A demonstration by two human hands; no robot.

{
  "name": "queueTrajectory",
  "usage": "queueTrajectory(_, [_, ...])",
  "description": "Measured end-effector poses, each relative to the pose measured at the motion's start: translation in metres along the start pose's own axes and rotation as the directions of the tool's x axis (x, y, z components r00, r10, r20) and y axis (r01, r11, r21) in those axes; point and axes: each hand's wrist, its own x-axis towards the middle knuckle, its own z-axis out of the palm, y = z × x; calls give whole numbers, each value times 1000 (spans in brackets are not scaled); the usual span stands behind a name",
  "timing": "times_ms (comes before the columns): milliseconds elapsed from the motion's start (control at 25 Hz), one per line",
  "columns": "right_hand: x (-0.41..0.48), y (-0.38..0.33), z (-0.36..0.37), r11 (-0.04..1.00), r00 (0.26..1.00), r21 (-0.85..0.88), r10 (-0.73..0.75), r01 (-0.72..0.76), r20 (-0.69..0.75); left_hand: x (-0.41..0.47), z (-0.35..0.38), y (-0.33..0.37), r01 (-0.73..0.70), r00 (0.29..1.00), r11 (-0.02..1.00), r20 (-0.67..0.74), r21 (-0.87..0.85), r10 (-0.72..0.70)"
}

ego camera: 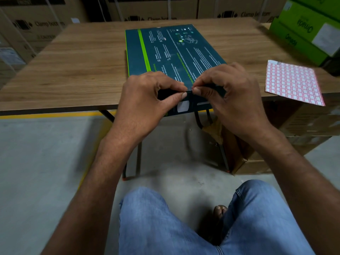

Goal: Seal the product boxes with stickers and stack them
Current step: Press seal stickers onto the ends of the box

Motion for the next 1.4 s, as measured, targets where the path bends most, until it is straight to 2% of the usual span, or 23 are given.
queueTrajectory(200, [0, -7, 0, 989, 991, 73, 131, -128, -38, 0, 0, 1, -9, 1000, 1000, -4, 11, 9])
queueTrajectory(360, [-3, -14, 4, 954, 953, 132, 285, -271, -102, 0, -1, 1, -11, 1000, 1000, 3, 8, 11])
queueTrajectory(440, [-2, -14, 3, 944, 944, 150, 311, -293, -113, 0, -1, 1, -11, 1000, 1000, 2, 9, 11])
queueTrajectory(640, [-9, -6, 2, 989, 990, 135, 75, -58, -124, 0, -1, 0, -3, 1000, 1000, 1, -7, 3])
queueTrajectory(920, [-10, -3, 3, 994, 982, 112, 24, -3, -189, 1, -1, 0, -1, 1000, 1000, 0, -11, 1])
queueTrajectory(1240, [-6, 7, 7, 975, 988, -176, -146, 134, -55, 1, -3, 1, 7, 1000, 1000, 16, -22, -7])
queueTrajectory(1400, [-8, 13, 4, 955, 989, -257, -144, 145, 23, 1, -2, 0, 20, 1000, 1000, 13, -24, -20])
